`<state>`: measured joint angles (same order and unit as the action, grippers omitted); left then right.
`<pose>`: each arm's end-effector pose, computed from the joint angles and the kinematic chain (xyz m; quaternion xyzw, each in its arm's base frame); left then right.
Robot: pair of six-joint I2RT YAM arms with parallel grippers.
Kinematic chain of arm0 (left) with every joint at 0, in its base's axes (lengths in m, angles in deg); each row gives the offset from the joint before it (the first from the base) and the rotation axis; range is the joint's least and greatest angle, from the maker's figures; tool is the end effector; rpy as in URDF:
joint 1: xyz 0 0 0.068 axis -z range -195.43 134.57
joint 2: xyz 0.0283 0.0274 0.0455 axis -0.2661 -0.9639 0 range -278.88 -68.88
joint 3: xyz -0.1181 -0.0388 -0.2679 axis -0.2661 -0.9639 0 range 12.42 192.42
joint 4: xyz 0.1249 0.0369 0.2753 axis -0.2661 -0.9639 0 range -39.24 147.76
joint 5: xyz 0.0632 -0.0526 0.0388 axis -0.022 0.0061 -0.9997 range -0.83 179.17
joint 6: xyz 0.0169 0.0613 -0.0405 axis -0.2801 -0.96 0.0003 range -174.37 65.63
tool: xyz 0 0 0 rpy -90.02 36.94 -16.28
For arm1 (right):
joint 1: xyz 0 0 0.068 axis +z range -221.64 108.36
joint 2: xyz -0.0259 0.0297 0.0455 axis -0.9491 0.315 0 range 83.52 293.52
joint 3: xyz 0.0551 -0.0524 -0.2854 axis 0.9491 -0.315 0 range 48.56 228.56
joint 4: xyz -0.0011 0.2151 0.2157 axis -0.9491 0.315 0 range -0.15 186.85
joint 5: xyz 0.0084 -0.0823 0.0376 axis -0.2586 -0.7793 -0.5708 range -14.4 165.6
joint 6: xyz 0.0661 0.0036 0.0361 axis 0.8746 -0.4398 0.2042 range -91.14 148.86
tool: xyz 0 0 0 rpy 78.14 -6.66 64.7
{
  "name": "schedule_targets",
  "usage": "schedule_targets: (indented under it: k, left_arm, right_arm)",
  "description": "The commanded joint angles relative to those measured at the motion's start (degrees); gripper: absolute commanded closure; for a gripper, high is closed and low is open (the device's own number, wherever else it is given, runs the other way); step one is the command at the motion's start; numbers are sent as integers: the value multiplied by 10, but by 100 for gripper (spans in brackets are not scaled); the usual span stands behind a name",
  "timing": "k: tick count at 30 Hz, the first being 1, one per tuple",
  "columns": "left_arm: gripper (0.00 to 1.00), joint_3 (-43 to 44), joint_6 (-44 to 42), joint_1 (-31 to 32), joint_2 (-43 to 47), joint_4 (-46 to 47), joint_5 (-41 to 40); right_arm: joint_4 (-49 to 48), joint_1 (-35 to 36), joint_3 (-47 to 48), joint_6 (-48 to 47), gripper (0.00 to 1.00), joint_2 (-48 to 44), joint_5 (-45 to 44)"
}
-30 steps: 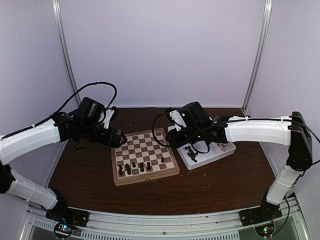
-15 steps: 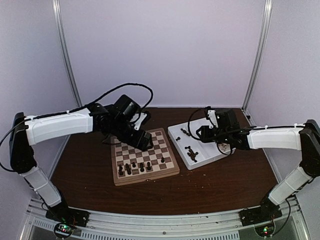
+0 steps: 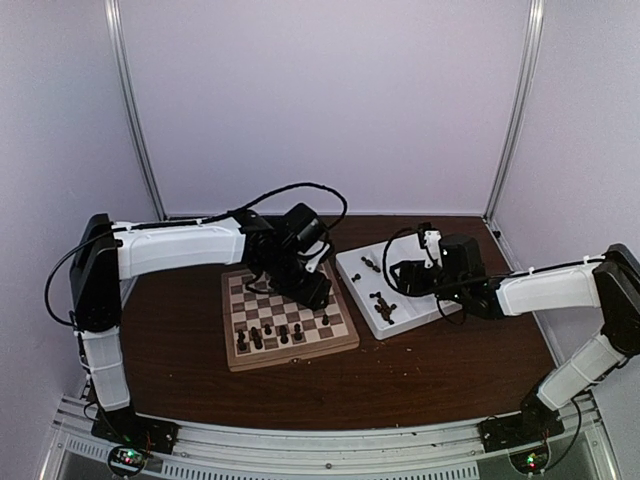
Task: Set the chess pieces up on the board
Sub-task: Place the chess piece on the chessboard, then pick up the chess piece from the chessboard.
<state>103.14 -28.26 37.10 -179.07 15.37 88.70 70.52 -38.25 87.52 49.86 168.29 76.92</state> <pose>0.2912 -0.3790 0.2214 0.2208 0.9446 -0.1510 0.1905 0.3018 0.2007 0.1716 -0.0978 0.8446 0.2492 0.4637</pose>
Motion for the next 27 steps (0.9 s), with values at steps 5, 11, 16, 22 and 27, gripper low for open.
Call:
schedule_targets:
  k: [5,11,16,22,27]
  left_arm:
    - [39,42,16,8,-48,-3,-1]
    - [42,56,20,14,-79,-4,2]
    - [47,68,22,17,-96,-6,0]
    - [53,85,23,22,-113,-24,-20]
    - [59,89,22,24,-120,-24,-19]
  right_arm:
    - [-19,-2,2,2,14,-9,-34]
    - [-14,-2,-2,7,3,-16,-63]
    - [-13,-2,-2,5,3,-16,-66]
    - [-15,-2,1,8,4,-11,-59]
    - [-13,-2,2,8,4,-8,-57]
